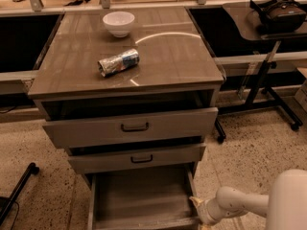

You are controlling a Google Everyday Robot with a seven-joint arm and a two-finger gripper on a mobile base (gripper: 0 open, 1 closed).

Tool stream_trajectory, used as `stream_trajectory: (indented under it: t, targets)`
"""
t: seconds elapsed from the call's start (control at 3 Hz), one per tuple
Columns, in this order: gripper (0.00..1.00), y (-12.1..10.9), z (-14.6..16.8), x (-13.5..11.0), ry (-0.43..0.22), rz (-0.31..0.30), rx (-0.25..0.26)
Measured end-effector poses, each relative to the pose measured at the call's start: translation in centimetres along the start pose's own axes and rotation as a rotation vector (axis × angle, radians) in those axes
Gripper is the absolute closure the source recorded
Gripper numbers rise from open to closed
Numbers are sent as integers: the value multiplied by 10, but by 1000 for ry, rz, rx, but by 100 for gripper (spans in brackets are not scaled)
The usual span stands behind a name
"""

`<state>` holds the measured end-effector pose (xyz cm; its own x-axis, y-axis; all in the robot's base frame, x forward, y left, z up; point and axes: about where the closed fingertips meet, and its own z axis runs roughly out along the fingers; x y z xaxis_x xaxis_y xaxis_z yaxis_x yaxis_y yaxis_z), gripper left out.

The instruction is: Open bottom drawer

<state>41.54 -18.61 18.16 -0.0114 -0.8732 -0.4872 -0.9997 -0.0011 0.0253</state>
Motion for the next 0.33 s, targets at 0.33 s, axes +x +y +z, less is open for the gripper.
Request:
stream_trajectory:
  t: [0.33]
  targets:
    - [0, -5, -30, -1, 7, -6, 45]
